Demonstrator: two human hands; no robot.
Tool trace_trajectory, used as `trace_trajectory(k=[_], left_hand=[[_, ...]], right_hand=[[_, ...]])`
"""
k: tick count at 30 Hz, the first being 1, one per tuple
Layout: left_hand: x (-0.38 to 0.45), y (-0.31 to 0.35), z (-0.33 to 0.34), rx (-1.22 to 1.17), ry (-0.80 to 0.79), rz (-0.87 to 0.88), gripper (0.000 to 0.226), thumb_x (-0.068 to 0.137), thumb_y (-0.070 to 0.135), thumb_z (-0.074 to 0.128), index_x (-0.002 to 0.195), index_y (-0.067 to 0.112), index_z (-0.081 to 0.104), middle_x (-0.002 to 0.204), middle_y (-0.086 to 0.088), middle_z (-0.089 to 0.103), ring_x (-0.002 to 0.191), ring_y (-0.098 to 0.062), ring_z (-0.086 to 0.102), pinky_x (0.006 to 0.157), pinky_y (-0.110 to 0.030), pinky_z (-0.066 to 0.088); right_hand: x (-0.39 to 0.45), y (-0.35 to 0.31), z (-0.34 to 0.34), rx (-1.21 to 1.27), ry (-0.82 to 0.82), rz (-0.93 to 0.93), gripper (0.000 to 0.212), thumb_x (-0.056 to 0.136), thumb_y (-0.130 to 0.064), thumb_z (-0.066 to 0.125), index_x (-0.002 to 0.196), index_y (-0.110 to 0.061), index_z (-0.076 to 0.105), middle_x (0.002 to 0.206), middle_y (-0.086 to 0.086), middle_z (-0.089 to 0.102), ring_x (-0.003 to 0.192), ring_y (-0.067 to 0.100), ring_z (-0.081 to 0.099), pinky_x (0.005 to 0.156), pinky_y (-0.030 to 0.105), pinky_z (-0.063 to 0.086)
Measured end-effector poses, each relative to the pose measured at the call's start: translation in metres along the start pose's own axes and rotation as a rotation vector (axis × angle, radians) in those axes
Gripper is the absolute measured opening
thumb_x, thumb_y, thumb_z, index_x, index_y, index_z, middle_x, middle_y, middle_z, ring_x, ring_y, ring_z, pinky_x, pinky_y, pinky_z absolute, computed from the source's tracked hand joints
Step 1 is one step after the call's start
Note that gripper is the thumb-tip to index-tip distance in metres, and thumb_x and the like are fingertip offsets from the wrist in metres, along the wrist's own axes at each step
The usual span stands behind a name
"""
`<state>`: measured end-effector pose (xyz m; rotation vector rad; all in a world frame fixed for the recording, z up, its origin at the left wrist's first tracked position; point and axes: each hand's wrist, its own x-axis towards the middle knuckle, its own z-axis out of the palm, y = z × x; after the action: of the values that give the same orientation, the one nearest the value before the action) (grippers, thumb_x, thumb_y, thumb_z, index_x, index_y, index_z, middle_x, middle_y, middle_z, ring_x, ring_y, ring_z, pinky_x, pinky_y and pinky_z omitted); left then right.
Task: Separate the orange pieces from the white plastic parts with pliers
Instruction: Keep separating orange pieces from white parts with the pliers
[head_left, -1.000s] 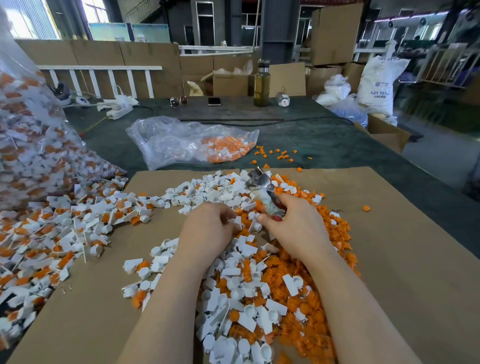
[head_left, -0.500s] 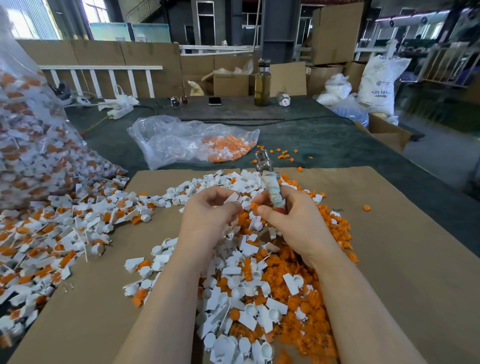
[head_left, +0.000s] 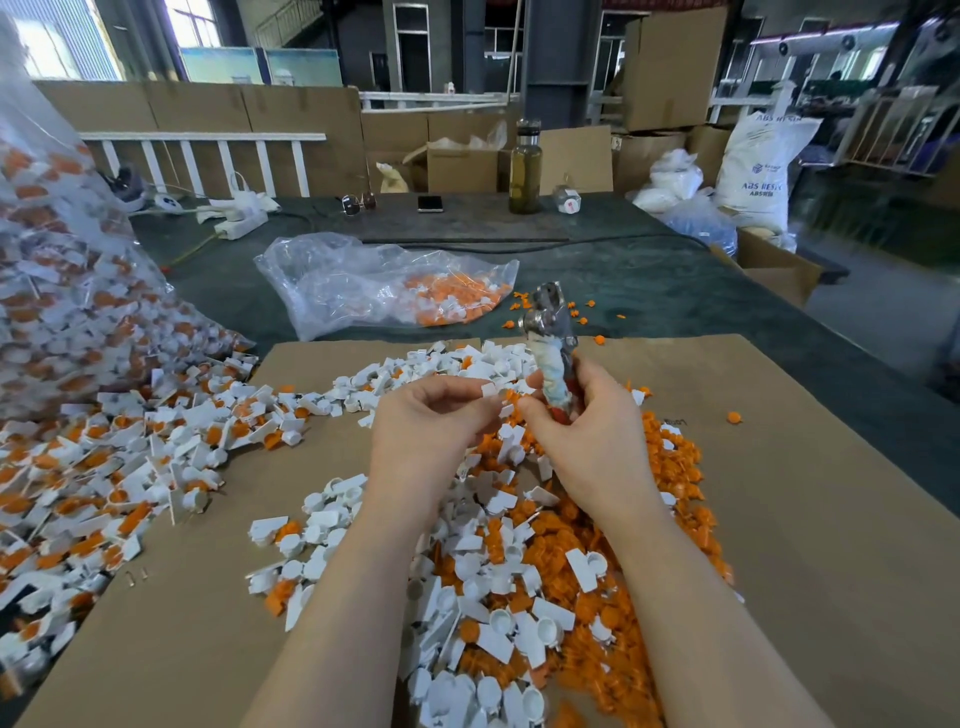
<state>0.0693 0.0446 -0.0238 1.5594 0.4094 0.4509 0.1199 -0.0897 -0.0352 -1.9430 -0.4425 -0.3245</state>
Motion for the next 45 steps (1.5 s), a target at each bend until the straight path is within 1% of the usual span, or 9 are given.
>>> trace_trajectory(k=[4, 7, 14, 20, 23, 29, 36, 41, 45], left_hand=[[-0.002, 0.0, 0.002, 0.077, 0.011, 0.059, 0.011, 0.08, 0.017, 0.082, 0.075, 0.026, 0.076, 0.07, 0.006, 0.075, 0.07, -0.011, 0.074, 0.069, -0.027, 0.059], [-0.002, -0.001, 0.003, 0.15, 0.015, 0.131, 0.009, 0.08, 0.023, 0.081, 0.075, 0.029, 0.078, 0.071, 0.01, 0.075, 0.072, -0.008, 0.073, 0.072, -0.029, 0.06], [-0.002, -0.002, 0.006, 0.281, 0.006, 0.231, 0.014, 0.081, 0.018, 0.08, 0.078, 0.031, 0.079, 0.07, 0.021, 0.072, 0.068, 0.003, 0.068, 0.056, -0.008, 0.05], [-0.003, -0.004, 0.011, 0.343, 0.0, 0.306, 0.015, 0.081, 0.017, 0.08, 0.08, 0.032, 0.079, 0.073, 0.029, 0.069, 0.07, 0.009, 0.065, 0.059, -0.003, 0.046], [-0.002, -0.004, 0.01, 0.279, 0.017, 0.279, 0.015, 0.08, 0.017, 0.08, 0.077, 0.032, 0.078, 0.071, 0.023, 0.071, 0.069, 0.006, 0.067, 0.059, -0.005, 0.048], [-0.001, -0.003, 0.008, 0.144, 0.063, 0.183, 0.009, 0.082, 0.019, 0.08, 0.078, 0.026, 0.076, 0.07, 0.01, 0.074, 0.071, -0.009, 0.072, 0.071, -0.031, 0.062], [-0.001, -0.002, 0.009, 0.151, 0.08, 0.162, 0.01, 0.079, 0.023, 0.082, 0.078, 0.027, 0.074, 0.07, 0.011, 0.074, 0.07, -0.007, 0.071, 0.067, -0.025, 0.06], [-0.002, -0.003, 0.01, 0.175, 0.099, 0.168, 0.011, 0.078, 0.026, 0.083, 0.078, 0.029, 0.072, 0.071, 0.009, 0.073, 0.071, -0.007, 0.071, 0.065, -0.022, 0.058], [-0.001, -0.003, 0.01, 0.184, 0.106, 0.162, 0.013, 0.08, 0.025, 0.082, 0.075, 0.028, 0.071, 0.069, 0.008, 0.073, 0.069, -0.008, 0.071, 0.063, -0.021, 0.057]], right_hand=[[0.0, -0.001, 0.0, -0.1, 0.04, -0.033, 0.028, 0.083, -0.028, 0.073, 0.106, -0.024, 0.059, 0.09, -0.017, 0.063, 0.085, 0.003, 0.062, 0.073, 0.025, 0.053], [-0.002, -0.002, 0.002, -0.19, 0.065, -0.07, 0.026, 0.082, -0.027, 0.074, 0.101, -0.028, 0.056, 0.082, -0.021, 0.058, 0.076, -0.001, 0.057, 0.064, 0.016, 0.045], [-0.002, -0.003, 0.004, -0.251, 0.086, -0.079, 0.03, 0.083, -0.026, 0.073, 0.11, -0.022, 0.061, 0.092, -0.011, 0.066, 0.08, 0.007, 0.061, 0.063, 0.018, 0.047], [-0.002, -0.003, 0.004, -0.247, 0.082, -0.078, 0.032, 0.082, -0.023, 0.073, 0.112, -0.021, 0.061, 0.096, -0.008, 0.069, 0.085, 0.011, 0.064, 0.068, 0.027, 0.053], [-0.001, -0.002, 0.002, -0.217, 0.051, -0.066, 0.032, 0.083, -0.026, 0.073, 0.112, -0.022, 0.06, 0.092, -0.014, 0.064, 0.084, 0.006, 0.06, 0.066, 0.018, 0.047], [0.0, -0.002, 0.002, -0.088, 0.011, -0.024, 0.034, 0.084, -0.025, 0.074, 0.116, -0.023, 0.06, 0.1, -0.013, 0.066, 0.091, 0.002, 0.061, 0.071, 0.013, 0.047], [-0.001, -0.004, 0.001, -0.045, 0.027, -0.028, 0.032, 0.084, -0.023, 0.074, 0.112, -0.022, 0.06, 0.097, -0.012, 0.066, 0.091, 0.003, 0.063, 0.074, 0.021, 0.053], [-0.001, -0.004, 0.001, -0.058, 0.021, -0.041, 0.03, 0.084, -0.024, 0.074, 0.111, -0.025, 0.06, 0.092, -0.017, 0.064, 0.087, 0.0, 0.062, 0.07, 0.015, 0.049], [-0.001, -0.004, 0.001, -0.07, 0.001, -0.044, 0.031, 0.085, -0.026, 0.073, 0.113, -0.024, 0.06, 0.095, -0.014, 0.065, 0.088, 0.002, 0.062, 0.072, 0.018, 0.052]])
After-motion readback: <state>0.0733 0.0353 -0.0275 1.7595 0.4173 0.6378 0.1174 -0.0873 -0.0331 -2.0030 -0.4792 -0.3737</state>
